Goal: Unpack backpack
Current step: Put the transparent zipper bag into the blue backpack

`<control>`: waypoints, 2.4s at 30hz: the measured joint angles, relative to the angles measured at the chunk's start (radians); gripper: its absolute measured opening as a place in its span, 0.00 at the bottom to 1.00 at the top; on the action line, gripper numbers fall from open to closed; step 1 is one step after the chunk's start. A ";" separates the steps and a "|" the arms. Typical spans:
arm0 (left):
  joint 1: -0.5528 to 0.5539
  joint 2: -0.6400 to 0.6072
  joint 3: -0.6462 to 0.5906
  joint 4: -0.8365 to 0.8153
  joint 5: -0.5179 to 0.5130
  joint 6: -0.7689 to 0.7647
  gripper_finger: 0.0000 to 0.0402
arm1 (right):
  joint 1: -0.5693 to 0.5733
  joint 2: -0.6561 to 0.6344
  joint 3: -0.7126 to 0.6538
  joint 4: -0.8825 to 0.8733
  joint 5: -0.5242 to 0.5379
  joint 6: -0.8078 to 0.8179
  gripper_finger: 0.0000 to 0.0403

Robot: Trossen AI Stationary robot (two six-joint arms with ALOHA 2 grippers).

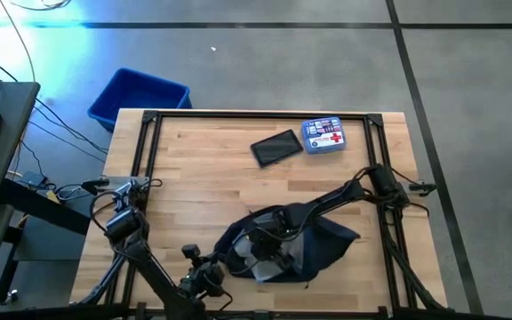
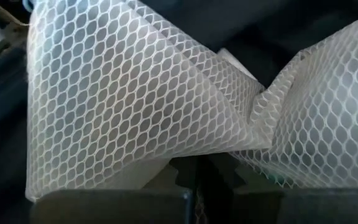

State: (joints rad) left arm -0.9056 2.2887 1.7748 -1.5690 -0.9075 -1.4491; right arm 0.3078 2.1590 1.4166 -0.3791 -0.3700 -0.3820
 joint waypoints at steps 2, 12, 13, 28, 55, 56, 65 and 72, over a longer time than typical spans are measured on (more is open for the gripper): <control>0.017 0.000 0.000 -0.002 -0.019 0.022 0.00 | 0.000 0.000 0.000 -0.007 -0.005 -0.001 0.00; 0.020 0.001 0.125 -0.003 -0.232 0.292 0.00 | -0.052 -0.001 -0.011 0.011 -0.002 0.055 0.00; 0.014 0.001 0.146 0.005 -0.251 0.333 0.00 | -0.060 -0.001 -0.012 0.022 -0.002 0.066 0.00; 0.018 0.005 0.133 0.170 -0.103 0.411 0.00 | -0.074 -0.049 -0.015 0.037 0.306 0.112 0.00; 0.016 0.005 0.145 0.149 0.167 0.237 0.40 | 0.176 -0.443 -0.217 -0.201 0.535 0.121 0.00; 0.015 0.005 0.168 0.151 0.183 0.237 0.42 | 0.176 -0.478 -0.264 -0.164 0.569 0.141 0.00; 0.021 0.000 0.385 0.157 -0.037 0.445 0.42 | 0.043 -0.563 -0.453 0.418 0.672 0.251 0.00; 0.098 0.000 0.386 0.050 -0.181 0.435 0.38 | -0.078 -0.378 -0.415 0.482 0.605 0.280 0.00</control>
State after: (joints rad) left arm -0.8074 2.2887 2.1605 -1.5191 -1.0889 -1.0137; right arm 0.2298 1.7807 1.0019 0.1033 0.2350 -0.1025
